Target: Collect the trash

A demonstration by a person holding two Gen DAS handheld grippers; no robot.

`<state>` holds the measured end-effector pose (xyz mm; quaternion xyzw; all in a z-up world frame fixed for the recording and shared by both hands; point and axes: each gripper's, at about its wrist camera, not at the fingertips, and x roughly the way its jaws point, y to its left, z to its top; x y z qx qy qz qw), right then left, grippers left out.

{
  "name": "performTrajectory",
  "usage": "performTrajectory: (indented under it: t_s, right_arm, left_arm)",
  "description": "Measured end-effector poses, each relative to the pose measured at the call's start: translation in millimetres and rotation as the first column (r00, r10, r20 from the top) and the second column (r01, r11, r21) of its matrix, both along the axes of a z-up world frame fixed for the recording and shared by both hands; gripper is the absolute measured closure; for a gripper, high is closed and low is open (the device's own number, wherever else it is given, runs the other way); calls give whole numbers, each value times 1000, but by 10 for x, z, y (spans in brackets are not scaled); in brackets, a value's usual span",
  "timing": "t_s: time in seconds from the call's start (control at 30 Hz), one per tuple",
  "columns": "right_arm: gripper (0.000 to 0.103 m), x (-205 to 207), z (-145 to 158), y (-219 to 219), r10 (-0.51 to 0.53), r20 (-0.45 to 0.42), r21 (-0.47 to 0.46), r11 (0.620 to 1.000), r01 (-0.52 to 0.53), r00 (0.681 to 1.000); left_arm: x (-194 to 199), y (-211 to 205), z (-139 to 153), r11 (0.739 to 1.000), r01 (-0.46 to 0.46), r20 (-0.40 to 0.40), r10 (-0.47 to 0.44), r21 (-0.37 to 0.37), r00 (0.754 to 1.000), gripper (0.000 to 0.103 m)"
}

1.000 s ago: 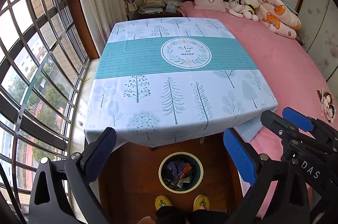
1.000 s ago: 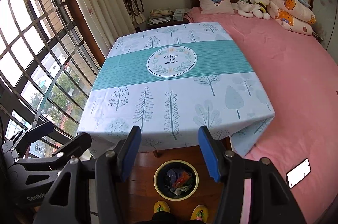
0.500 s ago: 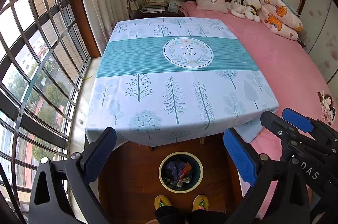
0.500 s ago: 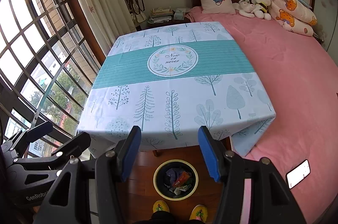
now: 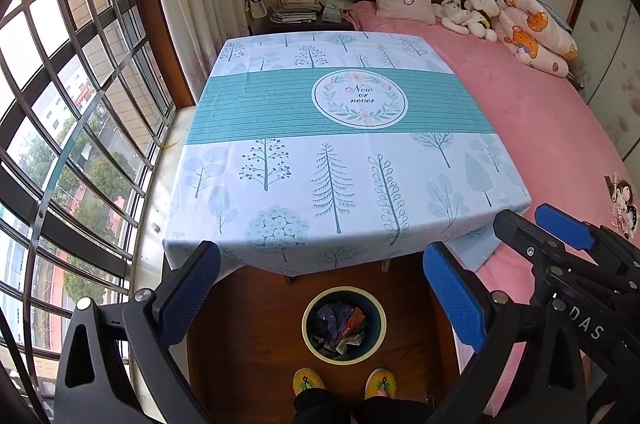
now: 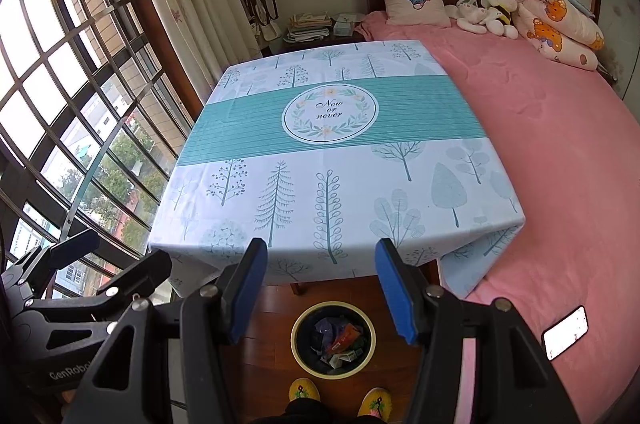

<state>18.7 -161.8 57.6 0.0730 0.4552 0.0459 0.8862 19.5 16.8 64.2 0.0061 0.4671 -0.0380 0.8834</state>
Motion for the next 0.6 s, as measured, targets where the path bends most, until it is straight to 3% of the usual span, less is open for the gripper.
performTrajectory:
  t_s: [0.6]
  right_arm:
    - [47,15,-38,-144,30,-19,12,1000,-29,999]
  left_arm:
    - [-61,-126,-26,999,-32,-18,32,1,999,2]
